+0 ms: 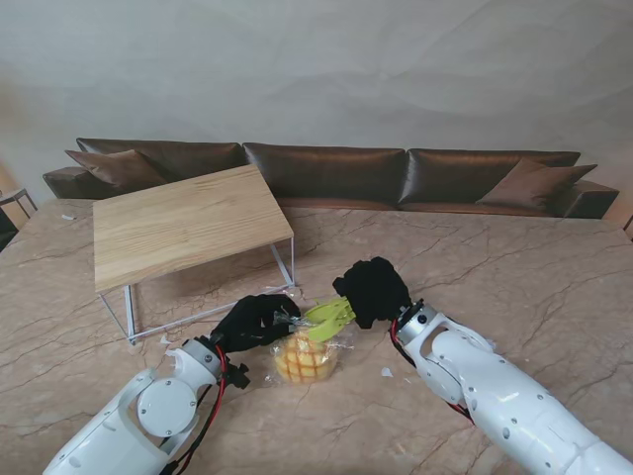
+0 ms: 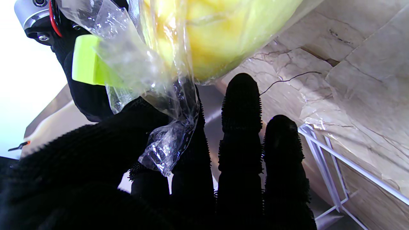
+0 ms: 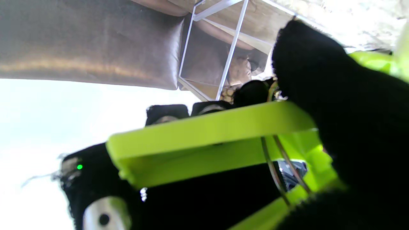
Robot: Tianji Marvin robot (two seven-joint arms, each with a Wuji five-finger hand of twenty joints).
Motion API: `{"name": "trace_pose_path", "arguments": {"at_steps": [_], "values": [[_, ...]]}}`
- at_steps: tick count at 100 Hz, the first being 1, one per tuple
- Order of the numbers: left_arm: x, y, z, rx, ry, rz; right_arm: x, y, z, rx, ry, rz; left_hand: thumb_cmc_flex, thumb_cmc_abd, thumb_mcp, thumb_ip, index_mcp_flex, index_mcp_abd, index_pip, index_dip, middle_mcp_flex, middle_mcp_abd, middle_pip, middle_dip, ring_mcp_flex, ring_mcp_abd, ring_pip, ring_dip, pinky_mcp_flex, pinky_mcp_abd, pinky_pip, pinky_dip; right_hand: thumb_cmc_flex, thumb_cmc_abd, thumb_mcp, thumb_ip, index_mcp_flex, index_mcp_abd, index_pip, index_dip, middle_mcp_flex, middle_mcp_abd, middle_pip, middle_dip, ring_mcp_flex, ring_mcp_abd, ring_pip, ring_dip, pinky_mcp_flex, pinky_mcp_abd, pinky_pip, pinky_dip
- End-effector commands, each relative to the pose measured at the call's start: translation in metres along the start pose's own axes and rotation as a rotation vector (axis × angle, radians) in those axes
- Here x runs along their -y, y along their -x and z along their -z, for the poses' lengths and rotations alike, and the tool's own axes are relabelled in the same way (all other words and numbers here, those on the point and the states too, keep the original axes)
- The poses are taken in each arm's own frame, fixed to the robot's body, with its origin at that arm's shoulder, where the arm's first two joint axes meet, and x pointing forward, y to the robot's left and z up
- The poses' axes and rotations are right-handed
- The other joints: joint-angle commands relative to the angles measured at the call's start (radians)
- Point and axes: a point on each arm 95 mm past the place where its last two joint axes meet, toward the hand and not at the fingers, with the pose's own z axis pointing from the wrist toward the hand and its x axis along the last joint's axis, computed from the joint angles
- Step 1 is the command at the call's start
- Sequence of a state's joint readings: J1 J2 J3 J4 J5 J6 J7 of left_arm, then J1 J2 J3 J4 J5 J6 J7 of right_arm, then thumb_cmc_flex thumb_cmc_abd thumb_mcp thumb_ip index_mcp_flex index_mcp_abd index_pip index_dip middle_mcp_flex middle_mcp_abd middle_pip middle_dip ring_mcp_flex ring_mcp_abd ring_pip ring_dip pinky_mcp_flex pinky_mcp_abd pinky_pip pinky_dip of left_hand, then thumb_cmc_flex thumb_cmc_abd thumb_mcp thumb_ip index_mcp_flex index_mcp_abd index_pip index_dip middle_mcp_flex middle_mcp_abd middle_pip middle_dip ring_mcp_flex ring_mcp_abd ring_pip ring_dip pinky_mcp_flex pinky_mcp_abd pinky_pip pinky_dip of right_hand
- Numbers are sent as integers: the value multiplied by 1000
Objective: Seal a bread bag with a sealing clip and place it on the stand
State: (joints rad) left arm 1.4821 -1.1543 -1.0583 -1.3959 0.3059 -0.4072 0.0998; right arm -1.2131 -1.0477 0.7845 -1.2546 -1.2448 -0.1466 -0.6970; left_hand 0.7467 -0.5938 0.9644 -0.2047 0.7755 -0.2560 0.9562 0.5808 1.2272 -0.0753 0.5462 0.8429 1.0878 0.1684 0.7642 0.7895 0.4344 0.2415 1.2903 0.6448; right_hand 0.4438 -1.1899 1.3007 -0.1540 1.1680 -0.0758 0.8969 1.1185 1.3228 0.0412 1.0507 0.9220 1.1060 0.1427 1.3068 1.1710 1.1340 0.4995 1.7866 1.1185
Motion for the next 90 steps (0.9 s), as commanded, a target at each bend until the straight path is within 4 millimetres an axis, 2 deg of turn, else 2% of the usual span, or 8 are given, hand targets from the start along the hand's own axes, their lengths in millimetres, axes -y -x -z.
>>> {"name": "trace_pose_path", "arguments": {"at_steps": [1, 22, 39, 53, 61, 76, 83, 90], "values": [[-3, -2, 0, -4, 3, 10, 0, -1, -3, -20, -1, 26, 6, -15, 66, 1, 33, -13, 88, -7, 53, -38, 44, -7, 38, 4, 24, -9, 6, 9, 44, 14, 171, 70, 74, 37, 168, -323, 674, 89, 124, 17, 577, 105, 196, -44, 556, 105, 26, 4, 223, 7], [-3, -2, 1, -3, 3, 8, 6, -5, -6, -63, -17, 70, 5, -13, 66, -1, 30, -13, 90, -10, 50, -39, 45, -9, 36, 6, 25, -11, 7, 8, 47, 11, 126, 51, 72, 14, 164, -360, 656, 117, 123, -9, 563, 111, 198, -57, 548, 83, 23, 2, 180, 0], [-3, -2, 2, -5, 3, 8, 9, -6, -5, -55, -22, 36, 6, -12, 63, -3, 29, -21, 93, -9, 48, -42, 46, -9, 35, 6, 25, -13, 5, 8, 47, 9, 21, 22, 48, -42, 151, -409, 550, 151, 122, -46, 456, 107, 199, -75, 499, 30, 18, 2, 106, -9], [-4, -1, 2, -5, 4, 9, 10, -10, -5, -42, -35, 21, 6, -11, 60, -3, 28, -22, 93, -9, 47, -41, 46, -8, 34, 7, 25, -13, 4, 7, 48, 7, -39, 16, 54, -59, 137, -415, 485, 163, 123, -56, 404, 108, 200, -90, 460, 16, 15, -8, 72, -16], [-4, -2, 3, -6, 2, 11, 11, -12, -7, -40, -48, 20, 7, -10, 60, -3, 28, -20, 93, -9, 48, -41, 47, -8, 32, 9, 26, -13, 5, 6, 49, 7, -59, 7, 60, -62, 128, -413, 470, 162, 122, -56, 388, 106, 200, -89, 453, 13, 14, 0, 66, -16], [-5, -2, 3, -7, 0, 11, 11, -17, -8, -35, -75, 35, 5, -10, 59, -4, 28, -20, 93, -11, 47, -42, 45, -9, 33, 11, 28, -13, 6, 8, 50, 6, -129, 7, 69, -74, 39, -397, 374, 113, 120, -63, 272, 96, 201, -108, 388, -7, 13, -28, 38, -29], [-4, -1, 3, -6, -2, 11, 12, -19, -9, -31, -76, 24, 7, -11, 60, -4, 28, -18, 92, -12, 48, -39, 45, -10, 33, 12, 28, -13, 5, 8, 51, 5, -143, -8, 54, -215, -41, -384, 306, -29, 84, -56, 187, 94, 202, -114, 345, -19, 12, -45, 27, -38], [-4, -1, 3, -6, -3, 10, 13, -21, -8, -30, -73, 19, 6, -11, 60, -5, 27, -20, 92, -13, 48, -41, 45, -10, 34, 12, 29, -14, 6, 8, 51, 5, -174, 8, 38, -265, -112, -385, 257, -90, 23, -62, 127, 68, 203, -125, 288, -39, 12, -73, 16, -49]]}}
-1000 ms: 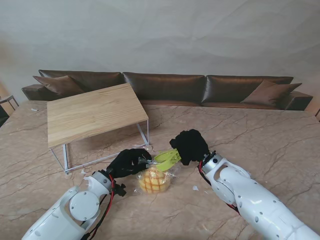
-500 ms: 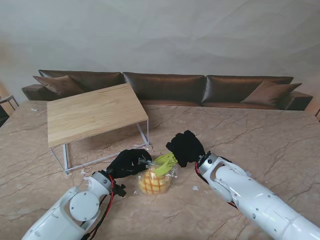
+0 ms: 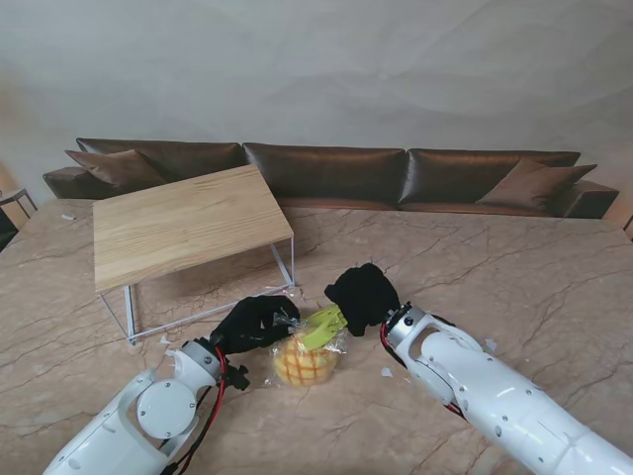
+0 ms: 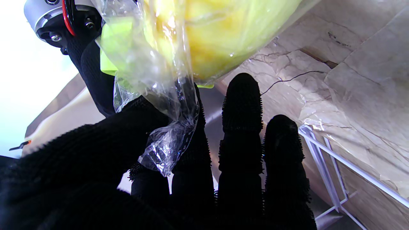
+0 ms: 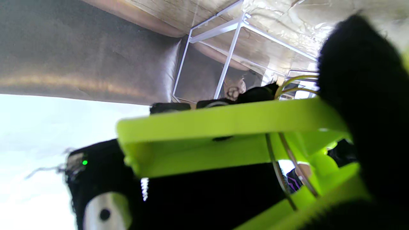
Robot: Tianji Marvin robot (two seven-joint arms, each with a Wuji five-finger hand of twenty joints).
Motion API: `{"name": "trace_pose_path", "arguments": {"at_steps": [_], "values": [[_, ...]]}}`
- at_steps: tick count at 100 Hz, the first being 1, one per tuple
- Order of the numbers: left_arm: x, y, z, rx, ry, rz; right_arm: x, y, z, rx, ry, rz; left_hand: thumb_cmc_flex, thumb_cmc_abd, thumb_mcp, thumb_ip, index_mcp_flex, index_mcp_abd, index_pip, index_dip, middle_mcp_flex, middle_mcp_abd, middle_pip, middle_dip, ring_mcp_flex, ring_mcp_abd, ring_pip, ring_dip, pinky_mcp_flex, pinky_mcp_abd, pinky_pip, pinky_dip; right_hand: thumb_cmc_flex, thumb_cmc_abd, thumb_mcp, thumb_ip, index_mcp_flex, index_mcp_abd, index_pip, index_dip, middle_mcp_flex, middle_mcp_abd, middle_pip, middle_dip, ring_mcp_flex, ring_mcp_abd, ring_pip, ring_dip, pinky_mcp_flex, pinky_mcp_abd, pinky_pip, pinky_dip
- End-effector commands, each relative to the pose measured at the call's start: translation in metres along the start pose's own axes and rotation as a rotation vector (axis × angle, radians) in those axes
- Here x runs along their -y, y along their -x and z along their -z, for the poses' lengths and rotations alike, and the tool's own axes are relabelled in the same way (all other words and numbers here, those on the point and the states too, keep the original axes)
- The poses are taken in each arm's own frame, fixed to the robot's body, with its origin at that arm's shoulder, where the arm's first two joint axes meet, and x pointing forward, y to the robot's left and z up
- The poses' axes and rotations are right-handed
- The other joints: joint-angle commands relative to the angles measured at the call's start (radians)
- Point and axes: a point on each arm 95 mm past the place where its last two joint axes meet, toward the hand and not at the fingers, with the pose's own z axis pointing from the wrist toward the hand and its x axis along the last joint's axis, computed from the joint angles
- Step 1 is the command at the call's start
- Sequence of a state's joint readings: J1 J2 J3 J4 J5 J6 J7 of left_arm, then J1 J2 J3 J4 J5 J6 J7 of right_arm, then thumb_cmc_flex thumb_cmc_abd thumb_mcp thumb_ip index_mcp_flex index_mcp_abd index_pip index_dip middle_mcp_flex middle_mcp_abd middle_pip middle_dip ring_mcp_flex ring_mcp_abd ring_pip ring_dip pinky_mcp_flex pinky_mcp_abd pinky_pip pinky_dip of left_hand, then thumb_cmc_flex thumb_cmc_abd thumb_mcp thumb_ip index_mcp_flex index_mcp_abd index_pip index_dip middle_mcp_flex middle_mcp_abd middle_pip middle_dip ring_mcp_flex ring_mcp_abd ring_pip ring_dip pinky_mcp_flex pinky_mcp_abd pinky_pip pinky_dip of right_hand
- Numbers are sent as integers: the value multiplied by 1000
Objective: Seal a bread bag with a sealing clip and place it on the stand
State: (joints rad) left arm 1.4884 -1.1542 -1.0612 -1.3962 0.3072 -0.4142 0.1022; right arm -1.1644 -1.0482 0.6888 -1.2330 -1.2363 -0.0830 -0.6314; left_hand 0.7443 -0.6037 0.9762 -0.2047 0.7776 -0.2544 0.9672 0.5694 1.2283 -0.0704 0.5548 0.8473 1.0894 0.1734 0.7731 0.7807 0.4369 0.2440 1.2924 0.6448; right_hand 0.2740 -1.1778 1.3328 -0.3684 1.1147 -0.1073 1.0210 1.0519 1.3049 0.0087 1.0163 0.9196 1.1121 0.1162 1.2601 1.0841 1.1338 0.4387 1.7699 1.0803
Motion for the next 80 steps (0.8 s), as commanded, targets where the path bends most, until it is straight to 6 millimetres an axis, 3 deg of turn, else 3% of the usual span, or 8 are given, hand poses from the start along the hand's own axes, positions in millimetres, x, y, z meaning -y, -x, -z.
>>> {"name": "trace_pose_path", "arguments": {"at_steps": [1, 18, 28, 31, 35, 38, 56, 80], "values": [[-3, -2, 1, -3, -2, 8, 0, -9, -1, -9, 10, -19, 9, 0, 48, -5, 24, -21, 80, -2, 47, -46, 36, -15, 32, 7, 20, -5, 3, 6, 49, 5, -8, 1, 4, -53, -67, -353, 130, -29, 33, -31, 157, 67, 196, -99, 327, 46, 12, -15, 32, -12], [-2, -2, 1, -5, -3, 5, 1, -10, 1, -4, 6, -52, 9, 0, 46, -5, 26, -22, 82, -1, 46, -48, 37, -14, 31, 7, 19, -5, 3, 5, 50, 4, -56, 73, -30, -55, -103, -347, 132, -99, -9, -24, 139, 27, 196, -76, 264, 26, 2, -22, 15, -23], [-2, -2, 2, -2, -7, 6, 1, -11, 3, -5, -3, -57, 10, 0, 46, -5, 24, -23, 82, -2, 46, -48, 36, -14, 30, 8, 20, -5, 3, 5, 49, 3, -112, 90, -37, -45, -168, -329, 77, -228, -70, -28, 79, -30, 196, -63, 168, -21, -31, -57, -8, -33], [-2, -2, 2, -2, -8, 6, 1, -12, 4, -5, -7, -60, 10, 1, 46, -5, 24, -22, 82, -2, 46, -48, 36, -14, 29, 7, 20, -6, 2, 5, 49, 3, -129, 100, -36, -19, -195, -306, 45, -280, -91, -30, 63, -44, 195, -56, 129, -40, -53, -66, -32, -44], [-1, -2, 2, -1, -9, 6, 1, -12, 5, -7, -12, -62, 9, -1, 46, -5, 25, -21, 82, -2, 46, -46, 36, -14, 30, 7, 20, -5, 3, 4, 50, 3, -170, 133, -32, 114, -231, -251, -27, -346, -125, -46, 40, -67, 195, -45, 65, -72, -85, -82, -70, -69], [-1, -2, 2, 0, -10, 6, 1, -13, 6, -9, -15, -61, 9, 0, 46, -5, 24, -22, 82, -3, 45, -46, 36, -14, 30, 8, 21, -5, 3, 4, 50, 3, -187, 137, -35, 134, -257, -218, -110, -392, -154, -58, 20, -80, 194, -37, 8, -97, -105, -94, -94, -86], [-1, -1, 3, 1, -4, 2, -3, -14, 13, -2, -37, -65, 19, 13, 32, -11, 18, -30, 91, 13, 39, -49, 39, -10, 25, 7, 21, -5, -2, 5, 49, 2, -266, 166, -57, 129, -516, -126, -317, -676, -424, -82, -179, -268, -3, -60, -250, -116, -329, -145, -243, -103], [2, 0, 4, 4, 12, -5, -16, -13, 26, 25, -38, -57, 67, 98, -82, -22, -26, -85, 78, 193, -20, -72, 89, 37, -9, 6, 30, 21, -27, 8, 45, 21, -323, 214, -77, 128, -685, -114, -331, -782, -624, -85, -393, -517, -314, -66, -718, -360, -753, -193, -715, -274]]}}
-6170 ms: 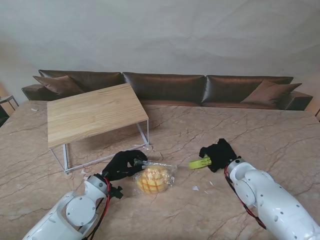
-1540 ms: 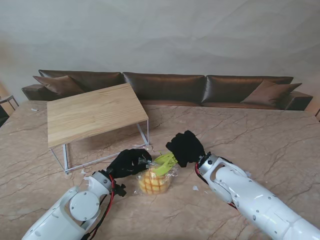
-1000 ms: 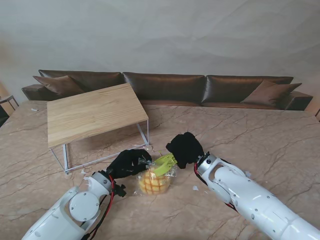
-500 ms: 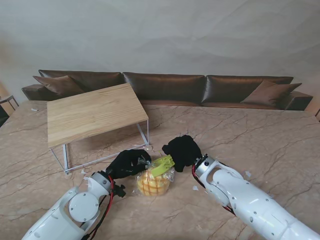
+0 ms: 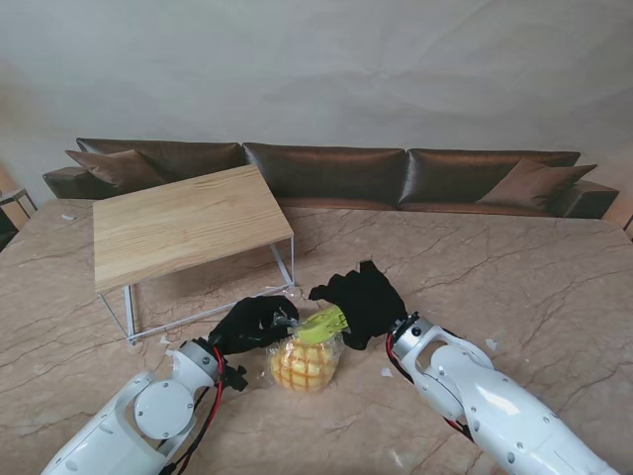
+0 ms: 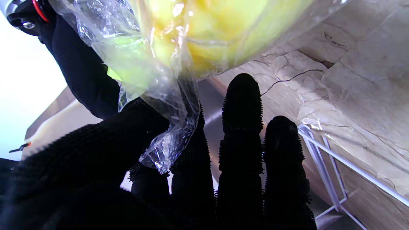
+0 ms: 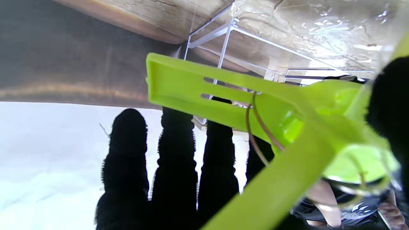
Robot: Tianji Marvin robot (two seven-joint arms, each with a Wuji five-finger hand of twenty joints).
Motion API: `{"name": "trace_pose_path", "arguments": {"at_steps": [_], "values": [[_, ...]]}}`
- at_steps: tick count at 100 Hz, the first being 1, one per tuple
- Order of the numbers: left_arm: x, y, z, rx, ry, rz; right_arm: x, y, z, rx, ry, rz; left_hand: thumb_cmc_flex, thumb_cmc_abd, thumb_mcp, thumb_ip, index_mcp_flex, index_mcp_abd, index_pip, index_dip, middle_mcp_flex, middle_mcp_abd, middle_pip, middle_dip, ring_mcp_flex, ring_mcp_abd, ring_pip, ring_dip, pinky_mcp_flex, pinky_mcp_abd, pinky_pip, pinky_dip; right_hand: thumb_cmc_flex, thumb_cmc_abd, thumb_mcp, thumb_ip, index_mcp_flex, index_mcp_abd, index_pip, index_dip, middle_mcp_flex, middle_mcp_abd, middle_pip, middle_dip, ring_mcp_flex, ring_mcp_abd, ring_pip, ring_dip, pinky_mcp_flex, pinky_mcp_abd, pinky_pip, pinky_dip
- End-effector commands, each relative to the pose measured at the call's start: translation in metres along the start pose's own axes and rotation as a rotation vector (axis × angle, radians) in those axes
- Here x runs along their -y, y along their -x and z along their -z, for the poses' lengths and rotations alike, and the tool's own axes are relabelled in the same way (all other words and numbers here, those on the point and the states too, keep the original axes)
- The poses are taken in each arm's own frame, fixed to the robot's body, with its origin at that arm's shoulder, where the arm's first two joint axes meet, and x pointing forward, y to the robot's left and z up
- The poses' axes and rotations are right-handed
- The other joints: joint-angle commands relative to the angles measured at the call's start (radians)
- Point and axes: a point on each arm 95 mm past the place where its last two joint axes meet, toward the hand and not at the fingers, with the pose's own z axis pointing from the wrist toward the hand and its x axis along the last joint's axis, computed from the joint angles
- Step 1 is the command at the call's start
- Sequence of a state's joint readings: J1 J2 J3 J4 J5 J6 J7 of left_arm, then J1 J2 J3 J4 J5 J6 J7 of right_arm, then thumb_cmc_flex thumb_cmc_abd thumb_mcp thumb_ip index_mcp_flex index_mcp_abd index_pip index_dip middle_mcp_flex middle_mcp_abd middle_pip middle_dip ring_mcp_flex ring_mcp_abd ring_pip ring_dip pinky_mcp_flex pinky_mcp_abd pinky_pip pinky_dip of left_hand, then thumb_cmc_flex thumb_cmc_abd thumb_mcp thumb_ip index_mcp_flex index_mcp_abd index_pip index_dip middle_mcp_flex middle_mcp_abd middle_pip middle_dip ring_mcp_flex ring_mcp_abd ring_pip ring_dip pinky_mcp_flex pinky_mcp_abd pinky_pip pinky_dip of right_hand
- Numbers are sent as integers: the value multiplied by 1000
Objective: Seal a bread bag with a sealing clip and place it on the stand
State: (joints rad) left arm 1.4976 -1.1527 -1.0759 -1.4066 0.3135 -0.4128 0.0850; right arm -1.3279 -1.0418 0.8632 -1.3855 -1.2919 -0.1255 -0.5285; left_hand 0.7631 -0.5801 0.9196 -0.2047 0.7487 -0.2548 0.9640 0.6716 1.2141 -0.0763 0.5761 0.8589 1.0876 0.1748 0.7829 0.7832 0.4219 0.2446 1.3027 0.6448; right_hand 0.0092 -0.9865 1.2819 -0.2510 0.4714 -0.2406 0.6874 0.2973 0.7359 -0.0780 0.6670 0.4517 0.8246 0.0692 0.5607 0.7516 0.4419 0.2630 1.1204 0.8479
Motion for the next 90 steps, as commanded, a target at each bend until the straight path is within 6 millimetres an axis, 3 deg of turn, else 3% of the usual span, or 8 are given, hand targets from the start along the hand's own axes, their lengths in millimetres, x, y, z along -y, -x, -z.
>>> {"name": "trace_pose_path", "arguments": {"at_steps": [1, 16, 27, 40, 48, 62, 74, 90], "values": [[0, 0, 2, 3, 4, 1, -2, -4, 7, -6, -8, -15, 52, 78, -31, -21, 2, -85, 79, 100, -9, -66, 72, 29, -8, 7, 22, 22, -12, 8, 37, 24, -58, 24, -26, 10, -46, 17, 2, -30, -59, 2, -49, -58, -33, -20, -34, -40, -69, -21, -77, -51], [1, 1, 2, 2, 2, 6, -12, -4, 20, 20, -23, -65, 72, 115, -77, -19, -5, -93, 65, 175, -31, -71, 95, 46, -1, -4, 33, 34, 4, 14, 53, 48, -83, 61, -43, 10, -92, 35, -18, -53, -124, 10, -124, -141, -125, -36, -218, -193, -167, -63, -201, -164], [1, 2, 2, 1, -3, 9, -19, -2, 31, 54, -18, -104, 81, 130, -95, -20, -12, -93, 62, 210, -41, -74, 106, 55, -5, 22, 35, 39, 8, 16, 54, 54, -101, 108, -67, 14, -122, 44, -27, -64, -150, 17, -192, -173, -168, -56, -301, -278, -204, -104, -273, -252], [2, 2, 2, -5, -11, 9, -26, 5, 45, 109, -10, -151, 80, 137, -101, -18, -11, -102, 62, 228, -46, -75, 116, 62, 3, 1, 42, 42, 16, 22, 64, 61, -117, 252, -159, 37, -153, 57, -39, -76, -160, 21, -248, -196, -198, -82, -349, -346, -221, -162, -333, -351], [3, 2, 3, -5, -16, 10, -29, 13, 55, 153, -13, -183, 85, 147, -115, -14, -9, -105, 50, 247, -52, -76, 122, 66, -6, 27, 47, 52, 30, 48, 103, 89, -126, 311, -201, 45, -164, 66, -45, -82, -165, 27, -285, -212, -210, -95, -371, -382, -222, -200, -373, -418], [4, 2, 3, -9, -18, 10, -30, 26, 72, 239, -17, -223, 89, 160, -130, -12, -14, -109, 46, 267, -62, -82, 121, 75, -19, 36, 48, 60, 29, 45, 113, 105, -126, 317, -211, 48, -167, 95, -47, -89, -177, 37, -332, -232, -233, -102, -395, -443, -227, -253, -434, -540], [4, 2, 2, -17, -25, 11, -27, 35, 83, 292, -30, -256, 89, 158, -135, -12, -14, -113, 39, 277, -58, -85, 116, 75, -5, 10, 44, 57, 48, 23, 108, 104, -128, 321, -214, 49, -169, 127, -59, -98, -176, 48, -369, -249, -246, -104, -395, -479, -232, -284, -432, -616], [4, 2, 1, -28, -25, 17, -20, 43, 97, 370, -38, -317, 90, 167, -138, -13, -18, -114, 41, 286, -63, -86, 113, 75, -6, 13, 40, 54, 47, 19, 105, 99, -128, 337, -223, 50, -174, 148, -65, -102, -177, 59, -388, -258, -257, -103, -390, -488, -237, -292, -417, -642]]}}
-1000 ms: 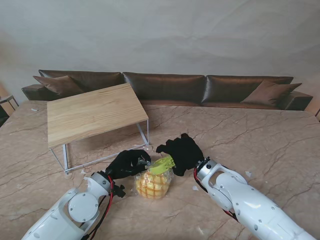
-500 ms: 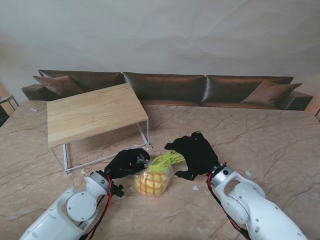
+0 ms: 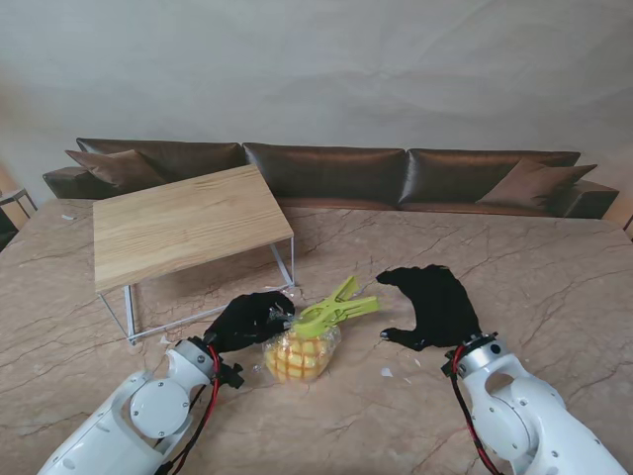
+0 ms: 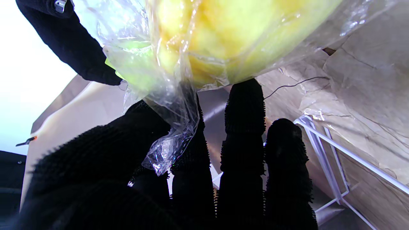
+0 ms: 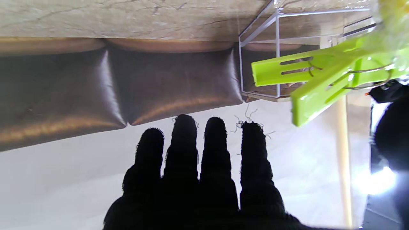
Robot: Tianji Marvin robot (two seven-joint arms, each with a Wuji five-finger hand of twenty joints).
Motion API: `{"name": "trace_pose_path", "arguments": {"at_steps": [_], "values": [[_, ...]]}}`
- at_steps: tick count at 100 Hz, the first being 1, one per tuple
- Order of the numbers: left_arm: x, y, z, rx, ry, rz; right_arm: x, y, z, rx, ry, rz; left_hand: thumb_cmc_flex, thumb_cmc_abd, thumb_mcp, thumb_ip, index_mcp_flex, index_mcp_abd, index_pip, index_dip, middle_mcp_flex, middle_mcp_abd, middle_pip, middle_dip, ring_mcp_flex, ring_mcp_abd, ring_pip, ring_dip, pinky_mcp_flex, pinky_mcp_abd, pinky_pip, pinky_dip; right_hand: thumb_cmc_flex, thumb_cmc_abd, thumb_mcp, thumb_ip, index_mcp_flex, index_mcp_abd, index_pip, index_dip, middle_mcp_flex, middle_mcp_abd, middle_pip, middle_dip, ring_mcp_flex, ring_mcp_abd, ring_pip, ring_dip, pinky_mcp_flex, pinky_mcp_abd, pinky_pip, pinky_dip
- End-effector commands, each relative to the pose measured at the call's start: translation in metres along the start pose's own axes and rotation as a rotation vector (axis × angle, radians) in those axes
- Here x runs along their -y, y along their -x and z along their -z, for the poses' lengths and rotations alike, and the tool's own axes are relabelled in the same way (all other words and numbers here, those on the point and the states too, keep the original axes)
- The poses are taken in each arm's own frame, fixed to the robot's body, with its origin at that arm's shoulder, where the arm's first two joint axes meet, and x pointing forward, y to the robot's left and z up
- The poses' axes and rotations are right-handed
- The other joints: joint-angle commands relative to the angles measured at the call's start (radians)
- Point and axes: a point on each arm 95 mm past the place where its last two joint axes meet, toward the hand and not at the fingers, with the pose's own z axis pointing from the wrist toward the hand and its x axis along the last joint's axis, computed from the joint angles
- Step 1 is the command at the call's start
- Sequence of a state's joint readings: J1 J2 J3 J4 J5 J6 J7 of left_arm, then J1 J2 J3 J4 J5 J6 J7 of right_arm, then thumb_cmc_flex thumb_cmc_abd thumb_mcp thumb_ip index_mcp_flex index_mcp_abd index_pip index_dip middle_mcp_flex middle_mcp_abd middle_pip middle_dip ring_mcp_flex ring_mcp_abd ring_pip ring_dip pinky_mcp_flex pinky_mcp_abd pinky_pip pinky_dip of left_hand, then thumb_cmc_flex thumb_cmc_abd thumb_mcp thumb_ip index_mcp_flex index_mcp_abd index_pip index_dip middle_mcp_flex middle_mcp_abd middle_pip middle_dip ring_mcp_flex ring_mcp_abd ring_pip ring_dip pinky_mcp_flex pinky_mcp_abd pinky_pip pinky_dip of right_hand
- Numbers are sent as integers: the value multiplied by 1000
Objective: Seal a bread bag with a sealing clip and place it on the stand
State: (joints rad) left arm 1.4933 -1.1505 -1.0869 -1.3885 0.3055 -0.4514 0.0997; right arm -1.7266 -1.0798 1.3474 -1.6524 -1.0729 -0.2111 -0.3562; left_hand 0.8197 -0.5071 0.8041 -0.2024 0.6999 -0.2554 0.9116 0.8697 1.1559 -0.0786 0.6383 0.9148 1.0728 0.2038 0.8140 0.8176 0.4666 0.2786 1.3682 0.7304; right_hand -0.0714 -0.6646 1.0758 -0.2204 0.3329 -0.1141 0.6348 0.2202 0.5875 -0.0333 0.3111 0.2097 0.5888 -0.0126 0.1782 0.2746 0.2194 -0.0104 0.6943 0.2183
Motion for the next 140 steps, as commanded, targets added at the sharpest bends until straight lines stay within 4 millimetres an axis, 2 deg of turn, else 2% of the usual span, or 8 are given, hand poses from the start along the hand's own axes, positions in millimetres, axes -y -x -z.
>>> {"name": "trace_pose_path", "arguments": {"at_steps": [1, 16, 35, 56, 66, 71, 105, 140], "values": [[-3, -2, -1, -9, -1, 13, 7, 4, 7, 41, -13, -37, 33, 96, -23, -15, 30, -113, 93, 88, -6, -83, 50, 20, 8, -16, 9, 20, 3, -15, 39, 13, -48, 16, -18, 20, -35, 22, -13, -25, -28, 14, -34, -16, -21, -21, -7, -12, -16, -19, 10, -13], [-2, -3, -3, -25, 5, 20, 19, 16, 12, 88, -54, -91, 59, 120, -65, -13, 15, -106, 99, 109, -26, -69, 63, 35, -8, -3, 12, 30, -11, -8, 32, 8, -33, 20, -27, 23, -38, 12, -20, -30, -31, 17, -68, -32, -47, -18, -3, -17, -37, -13, 17, -32], [2, -8, -7, -43, -6, 29, 30, 21, 13, 115, -100, -118, 73, 137, -86, -13, 7, -102, 113, 120, -29, -70, 77, 37, 10, 0, 36, 43, 6, -1, 48, 21, 7, 43, -63, 35, -41, -12, -19, -30, -20, 12, -61, -27, -33, 7, 17, 11, -49, 45, 29, -18], [18, -30, -17, -85, -55, 33, 35, 21, 7, 112, -94, -126, 79, 137, -95, -13, 7, -101, 121, 126, -23, -61, 89, 37, 25, -1, 48, 48, 22, -1, 58, 25, 19, 42, -64, 38, -44, -19, -12, -27, -29, 12, -41, -16, -30, 5, 8, 18, -44, 49, 22, -12], [33, -43, -22, -104, -82, 3, 36, 22, 5, 116, -96, -127, 77, 136, -92, -13, 8, -102, 123, 127, -22, -63, 92, 36, 27, -1, 49, 49, 24, -2, 60, 26, 28, 48, -67, 39, -43, -19, -10, -26, -34, 13, -35, -13, -27, 6, 7, 21, -42, 49, 20, -10], [41, -49, -24, -111, -100, -26, 36, 23, 4, 118, -98, -126, 74, 136, -91, -14, 6, -108, 123, 128, -19, -88, 91, 35, 29, -11, 50, 49, 30, -8, 63, 26, 34, 51, -72, 40, -42, -20, -9, -26, -35, 14, -33, -12, -26, 5, 7, 23, -33, 50, 22, -7], [102, -81, -45, -82, -250, -102, 38, 27, 5, 130, -102, -123, 61, 123, -63, -19, 12, -107, 124, 123, -9, -87, 93, 31, 42, -16, 46, 48, 40, -7, 68, 20, 69, 55, -92, 51, -41, -21, -11, -27, -41, 15, -33, -13, -30, 3, 2, 26, -39, 55, 10, -3], [180, -75, -65, 59, -369, -118, 36, 33, 3, 126, -118, -122, 57, 122, -58, -18, 13, -109, 123, 125, -6, -90, 94, 36, 46, -23, 47, 51, 39, -10, 71, 20, 84, 22, -68, 52, -23, -24, -7, -25, -36, 17, -34, -15, -28, 5, 2, 28, -29, 63, 16, 1]]}}
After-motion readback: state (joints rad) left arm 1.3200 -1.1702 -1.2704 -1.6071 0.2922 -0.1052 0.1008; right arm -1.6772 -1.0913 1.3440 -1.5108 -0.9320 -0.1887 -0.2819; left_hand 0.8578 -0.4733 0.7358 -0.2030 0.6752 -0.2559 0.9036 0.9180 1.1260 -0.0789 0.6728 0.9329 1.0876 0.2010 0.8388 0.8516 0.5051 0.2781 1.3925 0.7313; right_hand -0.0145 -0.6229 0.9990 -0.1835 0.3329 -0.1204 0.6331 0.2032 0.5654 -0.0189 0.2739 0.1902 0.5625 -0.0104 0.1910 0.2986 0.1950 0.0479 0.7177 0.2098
